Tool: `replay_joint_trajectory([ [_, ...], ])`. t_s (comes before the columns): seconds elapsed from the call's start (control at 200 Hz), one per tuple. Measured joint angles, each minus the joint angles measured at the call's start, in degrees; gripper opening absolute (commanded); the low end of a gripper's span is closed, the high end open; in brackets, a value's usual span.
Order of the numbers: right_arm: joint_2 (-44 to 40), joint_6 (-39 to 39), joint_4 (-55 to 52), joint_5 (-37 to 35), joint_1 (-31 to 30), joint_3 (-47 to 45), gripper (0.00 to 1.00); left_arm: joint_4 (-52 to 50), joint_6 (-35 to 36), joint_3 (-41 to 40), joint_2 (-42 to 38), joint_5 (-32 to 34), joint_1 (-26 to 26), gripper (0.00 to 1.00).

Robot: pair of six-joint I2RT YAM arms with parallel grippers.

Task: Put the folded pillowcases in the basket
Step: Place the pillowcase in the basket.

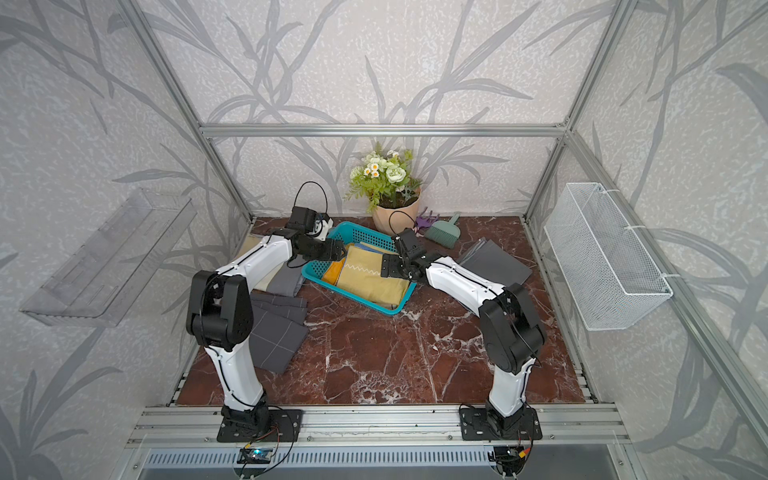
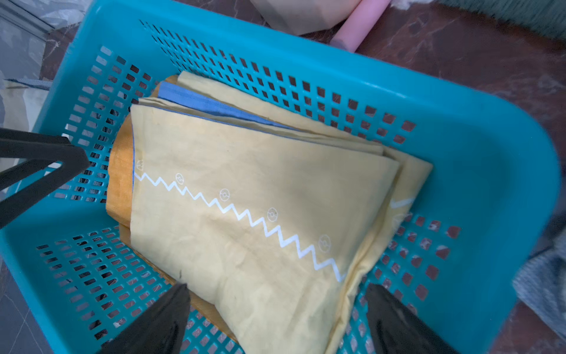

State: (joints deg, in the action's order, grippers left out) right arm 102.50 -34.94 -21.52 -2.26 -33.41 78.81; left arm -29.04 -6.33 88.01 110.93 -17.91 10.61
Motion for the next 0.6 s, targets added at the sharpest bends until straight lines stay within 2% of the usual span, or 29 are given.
replay_joint_trajectory([
  [0.105, -5.1, 0.9, -1.7, -2.0, 0.0, 0.0, 0.98, 0.3, -1.2, 0.0, -1.0, 0.0, 0.0, 0.87],
  [0.19, -9.8, 1.7, -3.1, -4.0, 0.1, 0.0, 0.91, 0.7, -2.3, 0.0, -3.1, -0.3, 0.0, 0.88],
  [0.235, -11.6, 2.2, -3.8, -4.9, 0.2, 0.0, 0.82, 1.2, -2.8, -0.1, -4.7, -0.6, 0.0, 0.88],
  [0.325, -13.4, 2.5, -4.4, -5.2, 0.9, -0.9, 0.57, 2.2, -3.6, -0.9, -8.0, -1.3, 0.0, 0.88],
  [0.38, -13.3, 2.6, -4.6, -4.9, 1.6, -2.4, 0.47, 2.9, -4.0, -1.8, -9.9, -1.7, 0.0, 0.88],
  [0.6, -8.8, 2.0, -7.1, -3.0, 3.7, -6.2, 0.49, 7.1, -6.7, -12.0, -17.0, -3.7, 0.5, 0.89],
])
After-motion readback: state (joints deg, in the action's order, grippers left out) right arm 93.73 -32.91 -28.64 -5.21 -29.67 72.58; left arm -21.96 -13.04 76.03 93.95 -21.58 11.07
